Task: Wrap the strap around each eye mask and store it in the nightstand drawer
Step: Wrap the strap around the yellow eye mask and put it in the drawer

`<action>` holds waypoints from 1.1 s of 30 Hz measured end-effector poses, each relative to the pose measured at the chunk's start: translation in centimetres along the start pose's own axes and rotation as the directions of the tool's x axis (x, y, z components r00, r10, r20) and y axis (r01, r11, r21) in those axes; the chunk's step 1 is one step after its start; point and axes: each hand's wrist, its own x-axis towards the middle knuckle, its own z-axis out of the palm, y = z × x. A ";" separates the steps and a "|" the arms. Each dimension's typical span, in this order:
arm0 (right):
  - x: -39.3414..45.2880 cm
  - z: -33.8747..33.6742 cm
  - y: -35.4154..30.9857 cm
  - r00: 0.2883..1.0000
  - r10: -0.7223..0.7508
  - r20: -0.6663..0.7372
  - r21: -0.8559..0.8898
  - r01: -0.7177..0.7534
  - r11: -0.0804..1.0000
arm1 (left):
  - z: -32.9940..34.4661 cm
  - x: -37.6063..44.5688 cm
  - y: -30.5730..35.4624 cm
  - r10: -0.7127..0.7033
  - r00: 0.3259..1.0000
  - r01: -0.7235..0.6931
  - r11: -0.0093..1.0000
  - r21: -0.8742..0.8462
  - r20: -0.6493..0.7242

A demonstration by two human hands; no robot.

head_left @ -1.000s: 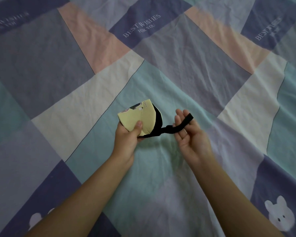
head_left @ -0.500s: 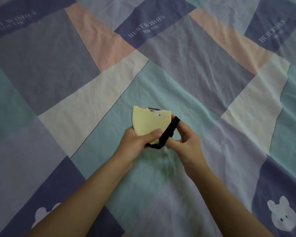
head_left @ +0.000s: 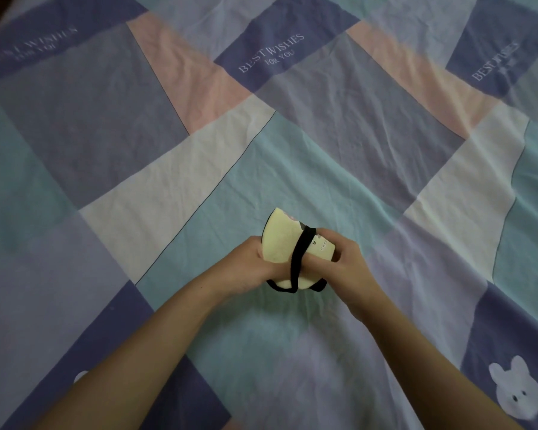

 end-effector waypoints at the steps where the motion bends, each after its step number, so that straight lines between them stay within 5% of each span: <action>1: 0.0 0.0 0.1 1.000 0.012 -0.013 0.017 -0.012 1.000 | 0.1 -0.1 0.1 -0.006 1.000 0.006 1.000 -0.031 0.014; 7: 0.5 1.2 0.4 0.976 0.088 -0.201 0.103 -0.068 0.992 | 1.0 0.1 -0.4 -0.054 0.997 0.036 0.952 -0.306 -0.052; 12: -0.2 1.6 -0.6 0.984 0.019 -0.178 0.104 -0.001 0.995 | -0.2 -1.0 0.0 0.005 0.997 -0.017 0.988 -0.153 -0.078; 17: -0.4 -0.5 -2.5 0.960 -0.257 0.112 -0.098 0.268 0.958 | -2.9 -1.9 1.0 -0.056 0.994 0.046 0.994 -0.103 -0.096; 22: 0.0 0.2 -3.7 0.924 -0.239 0.299 -0.276 0.323 0.905 | -4.1 -2.5 1.3 -0.064 0.994 0.062 0.998 -0.023 -0.084; 28: -0.1 1.2 -4.1 0.923 -0.161 0.349 -0.249 0.257 0.934 | -4.5 -3.5 1.8 -0.060 0.997 0.060 0.998 0.008 -0.044; 33: -0.6 1.5 -5.8 0.951 -0.161 0.264 -0.309 0.241 0.920 | -5.4 -5.0 3.2 0.031 0.962 0.021 0.983 0.185 -0.270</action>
